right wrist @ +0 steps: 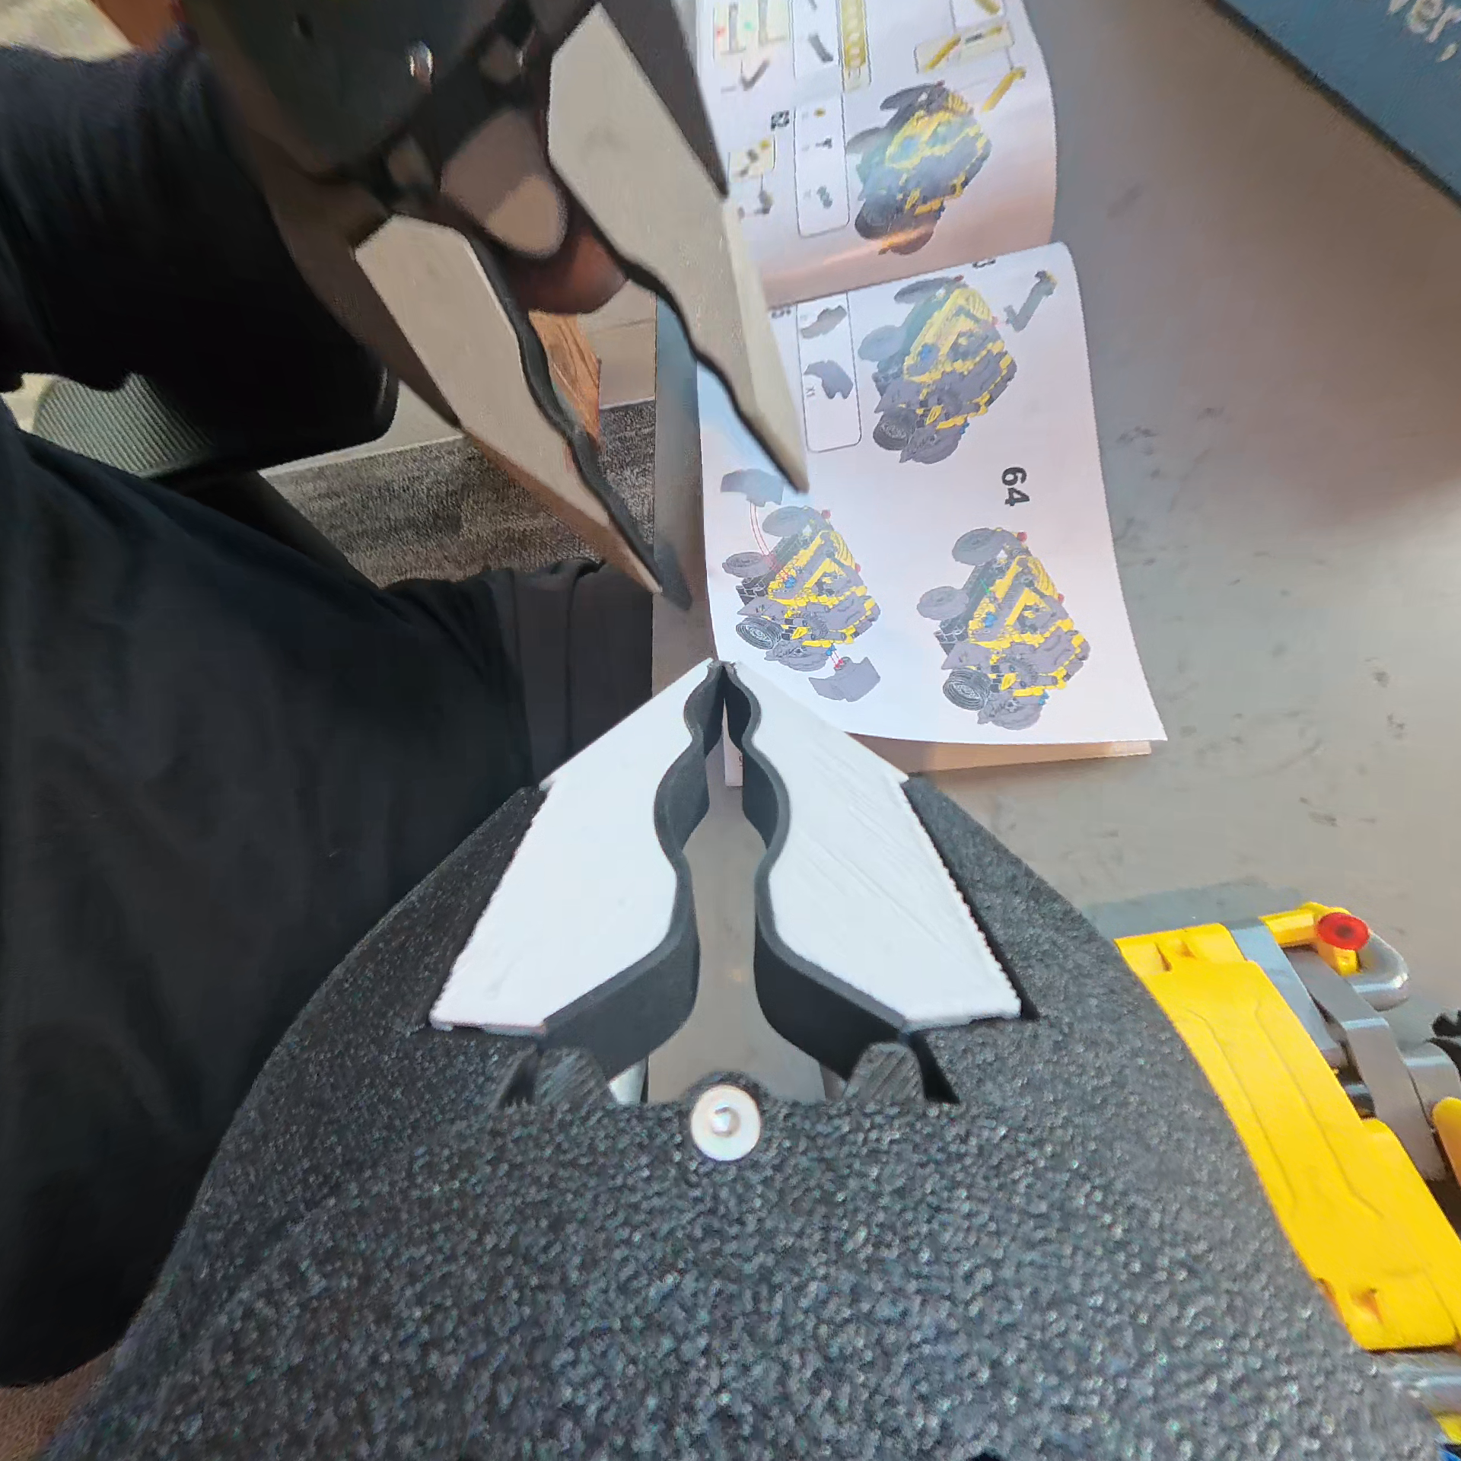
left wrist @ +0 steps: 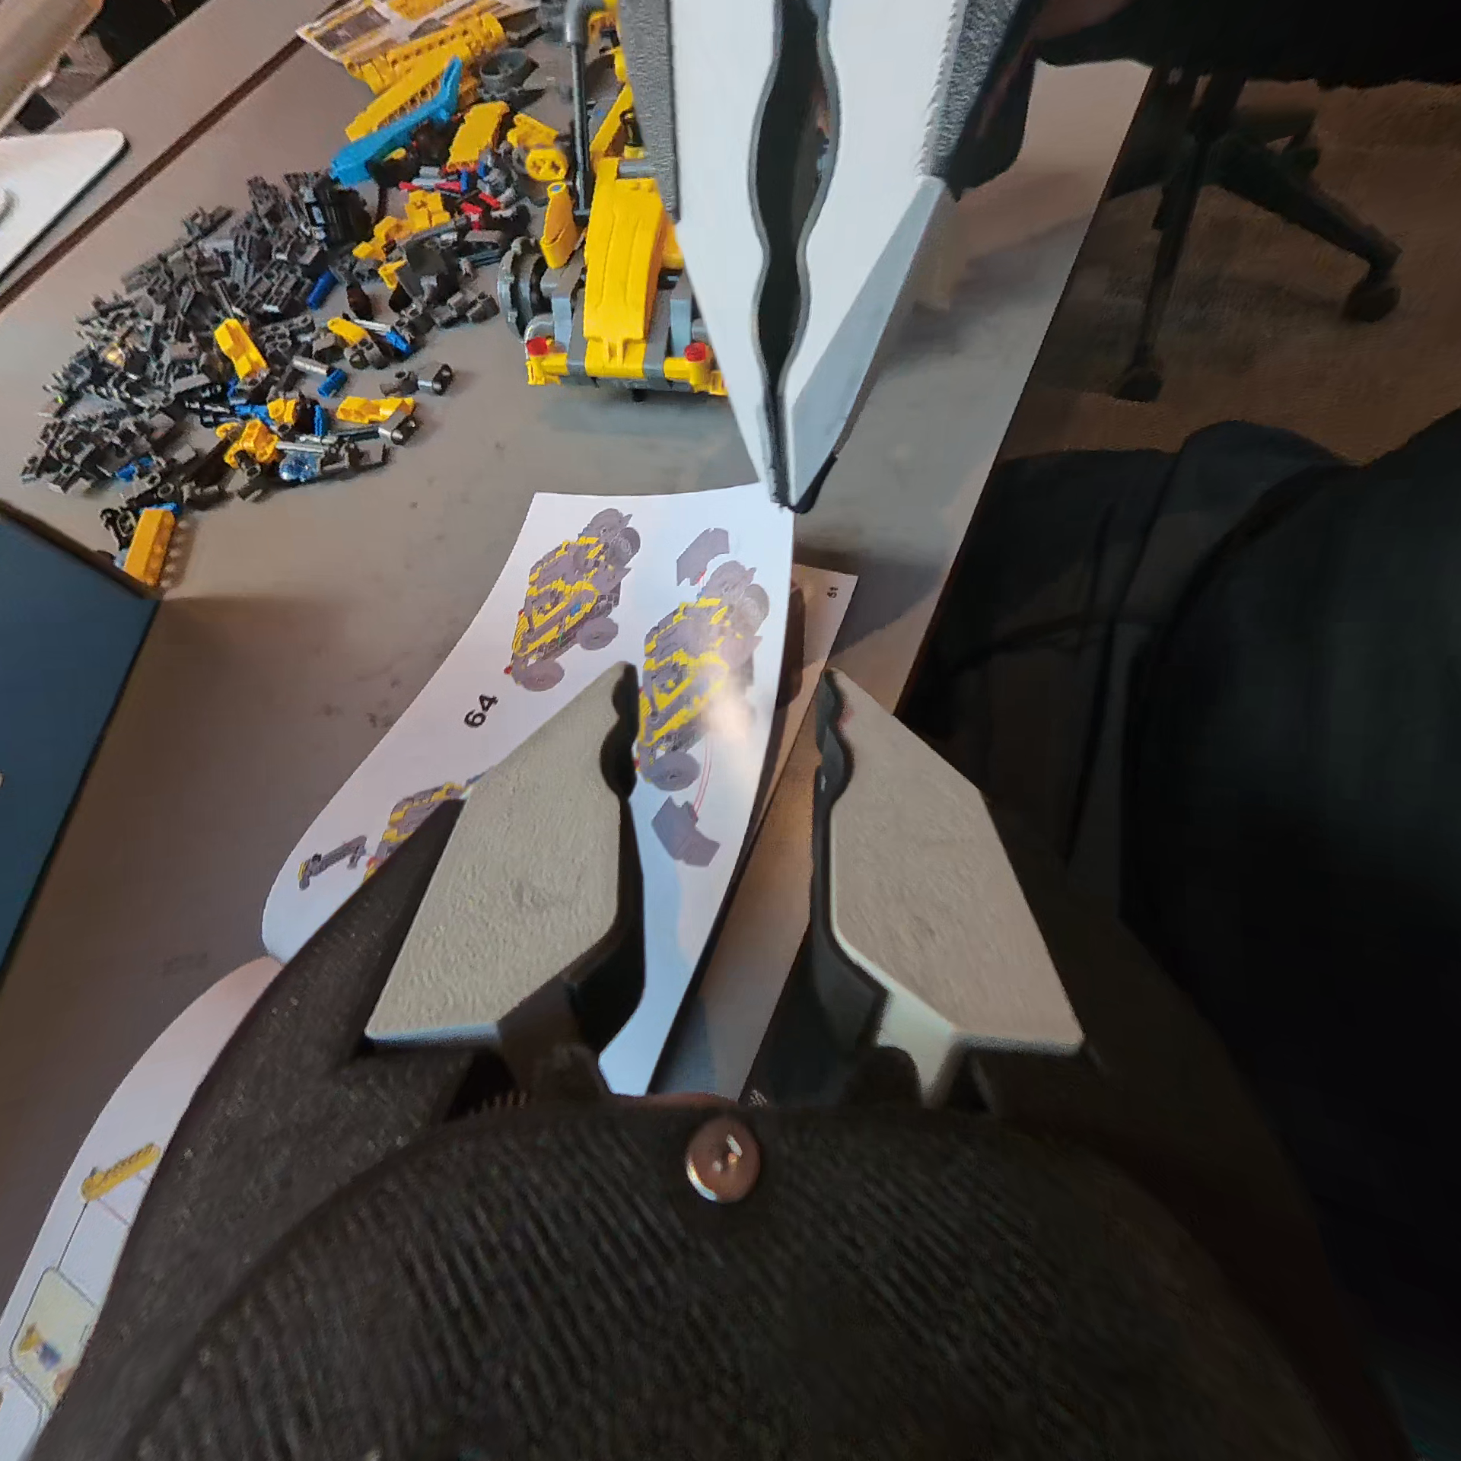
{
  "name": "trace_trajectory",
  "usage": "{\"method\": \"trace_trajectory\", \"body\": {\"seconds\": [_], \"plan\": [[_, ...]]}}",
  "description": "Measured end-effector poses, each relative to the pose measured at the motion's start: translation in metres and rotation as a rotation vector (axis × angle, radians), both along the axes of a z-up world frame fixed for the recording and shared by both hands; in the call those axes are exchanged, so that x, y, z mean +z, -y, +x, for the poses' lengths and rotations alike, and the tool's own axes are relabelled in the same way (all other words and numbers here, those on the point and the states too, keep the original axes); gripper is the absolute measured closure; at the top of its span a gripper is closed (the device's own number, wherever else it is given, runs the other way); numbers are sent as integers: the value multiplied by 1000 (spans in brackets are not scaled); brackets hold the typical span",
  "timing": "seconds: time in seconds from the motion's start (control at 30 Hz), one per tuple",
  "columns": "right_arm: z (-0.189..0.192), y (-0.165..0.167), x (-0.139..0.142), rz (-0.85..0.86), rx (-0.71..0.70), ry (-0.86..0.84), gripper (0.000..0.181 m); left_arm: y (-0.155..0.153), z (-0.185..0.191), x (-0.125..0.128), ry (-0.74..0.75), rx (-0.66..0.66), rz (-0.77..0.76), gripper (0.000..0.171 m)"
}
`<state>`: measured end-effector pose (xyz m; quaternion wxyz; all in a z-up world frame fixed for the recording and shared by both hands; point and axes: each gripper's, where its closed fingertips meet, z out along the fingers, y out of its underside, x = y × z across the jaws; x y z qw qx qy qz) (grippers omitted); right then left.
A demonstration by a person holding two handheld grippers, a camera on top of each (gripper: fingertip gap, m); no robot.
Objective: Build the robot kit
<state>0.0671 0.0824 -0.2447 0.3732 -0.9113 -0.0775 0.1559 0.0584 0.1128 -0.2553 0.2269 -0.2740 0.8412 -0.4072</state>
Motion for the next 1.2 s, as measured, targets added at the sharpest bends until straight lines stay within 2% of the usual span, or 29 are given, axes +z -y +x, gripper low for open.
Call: {"method": "trace_trajectory", "body": {"seconds": [0.2,0.3,0.4,0.5,0.57,0.77,0.93,1.03,1.2], "plan": [[2,-2,11,85,-48,-39,181,13,11,-9,76,54,103,148],[2,-2,18,145,-62,-73,181,17,15,-7,158,76,118,171],[7,6,23,198,-138,-55,181,10,19,-2,313,108,225,171],[4,15,22,222,-233,-158,170,9,16,-5,454,82,388,171],[-3,19,16,239,-247,-152,156,11,15,-8,506,62,459,171],[4,20,-3,290,-261,349,155,11,15,-10,575,43,548,171],[7,15,-3,302,-227,630,163,14,13,-10,584,35,547,171],[11,12,-4,305,-243,720,168,17,13,-8,541,50,452,171],[6,6,3,371,-254,739,170,12,15,-1,444,103,258,171]]}}
